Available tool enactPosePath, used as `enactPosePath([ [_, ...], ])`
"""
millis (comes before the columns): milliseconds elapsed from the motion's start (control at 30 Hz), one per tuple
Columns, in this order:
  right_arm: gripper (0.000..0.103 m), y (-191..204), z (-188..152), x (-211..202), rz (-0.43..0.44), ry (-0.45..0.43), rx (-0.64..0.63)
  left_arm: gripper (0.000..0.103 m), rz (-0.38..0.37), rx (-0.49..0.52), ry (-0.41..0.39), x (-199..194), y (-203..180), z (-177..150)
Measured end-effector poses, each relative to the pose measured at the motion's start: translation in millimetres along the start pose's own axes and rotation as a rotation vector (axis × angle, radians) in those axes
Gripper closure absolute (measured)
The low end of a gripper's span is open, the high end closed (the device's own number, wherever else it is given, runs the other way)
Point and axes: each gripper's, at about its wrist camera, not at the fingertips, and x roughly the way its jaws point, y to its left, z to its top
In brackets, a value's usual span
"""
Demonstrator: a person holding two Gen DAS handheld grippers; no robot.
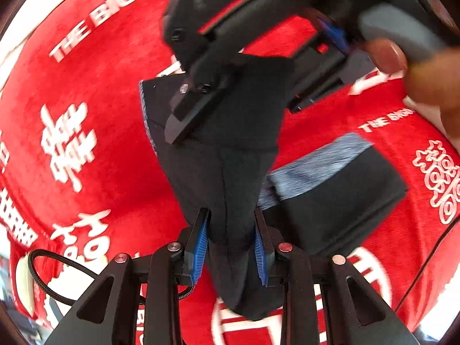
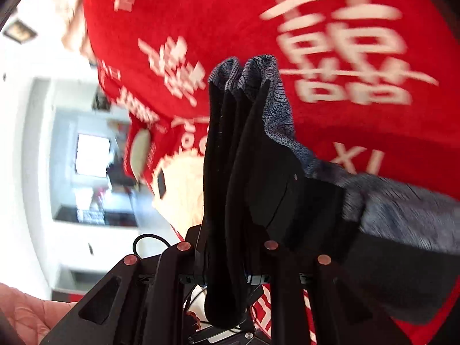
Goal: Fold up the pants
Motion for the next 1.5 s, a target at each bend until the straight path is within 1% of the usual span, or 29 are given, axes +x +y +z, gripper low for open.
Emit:
enactPosePath([
  [67,0.084,-15,-14,-21,0.021,-0.055,0.033,0.074,-0.012,0.034,-0.005,-4,-16,6],
  [233,0.084,-63,-51,-73,0.068,-0.178,0.138,0.074,-0.066,0.142,-0.003,-8,-77,23],
  [367,0.084,-104,-83,-98,0.084,-0.245,0.218,0.074,-0.110,0.202,0.013,-3,-120,28],
  [467,0.084,-137,-102,-115,0.086,-0.277,0.267,0.074,-0.122,0.264,0.037,11,-151,24],
  [567,0.084,-177,-121,-114,0.087,-0.286,0.338,0.074,-0.122,0.292,0.082,28,-168,15],
  [633,0.084,-198,-127,-104,0.093,-0.281,0.371,0.074,-0.110,0.314,0.123,44,-180,9],
  [667,0.084,-209,-130,-97,0.098,-0.278,0.390,0.073,-0.104,0.319,0.131,49,-183,6],
  [733,0.084,-221,-135,-91,0.105,-0.277,0.408,0.071,-0.088,0.338,0.153,57,-186,0],
  [767,0.084,-227,-137,-86,0.108,-0.277,0.415,0.067,-0.085,0.345,0.159,59,-189,-2],
  [800,0.083,-230,-140,-84,0.103,-0.276,0.418,0.055,-0.096,0.350,0.169,61,-190,-3],
  [833,0.083,-233,-141,-82,0.095,-0.274,0.419,0.049,-0.114,0.347,0.179,62,-190,-4],
  [867,0.082,-234,-143,-81,0.083,-0.271,0.422,0.039,-0.128,0.339,0.187,62,-188,-3],
  [900,0.081,-235,-145,-81,0.081,-0.272,0.428,0.034,-0.134,0.328,0.190,62,-186,-3],
  [967,0.078,-234,-145,-81,0.069,-0.270,0.433,0.034,-0.151,0.307,0.202,59,-179,0],
  [1067,0.075,-223,-140,-84,-0.008,-0.248,0.396,0.034,-0.179,0.239,0.246,57,-159,5],
  [1133,0.073,-215,-137,-86,-0.062,-0.228,0.371,0.034,-0.213,0.178,0.279,57,-144,7],
  [1167,0.071,-210,-135,-87,-0.098,-0.216,0.362,0.030,-0.228,0.151,0.290,56,-136,8],
  [1200,0.067,-203,-132,-82,-0.117,-0.212,0.356,0.022,-0.236,0.118,0.301,55,-130,8],
  [1233,0.065,-200,-131,-82,-0.145,-0.205,0.351,0.022,-0.237,0.082,0.303,52,-121,8],
  [1333,0.054,-186,-129,-84,-0.289,-0.175,0.322,0.022,-0.244,-0.006,0.300,47,-96,11],
  [1367,0.044,-183,-130,-85,-0.343,-0.168,0.308,0.022,-0.243,-0.033,0.300,47,-88,12],
  [1400,0.036,-178,-131,-85,-0.443,-0.149,0.285,0.022,-0.238,-0.076,0.301,46,-77,14],
  [1433,0.035,-174,-131,-85,-0.515,-0.128,0.264,0.022,-0.236,-0.109,0.302,47,-67,15],
  [1467,0.035,-169,-131,-86,-0.569,-0.122,0.250,0.022,-0.232,-0.136,0.303,46,-61,13],
  [1500,0.035,-167,-132,-90,-0.598,-0.124,0.245,0.022,-0.219,-0.172,0.303,49,-50,13],
])
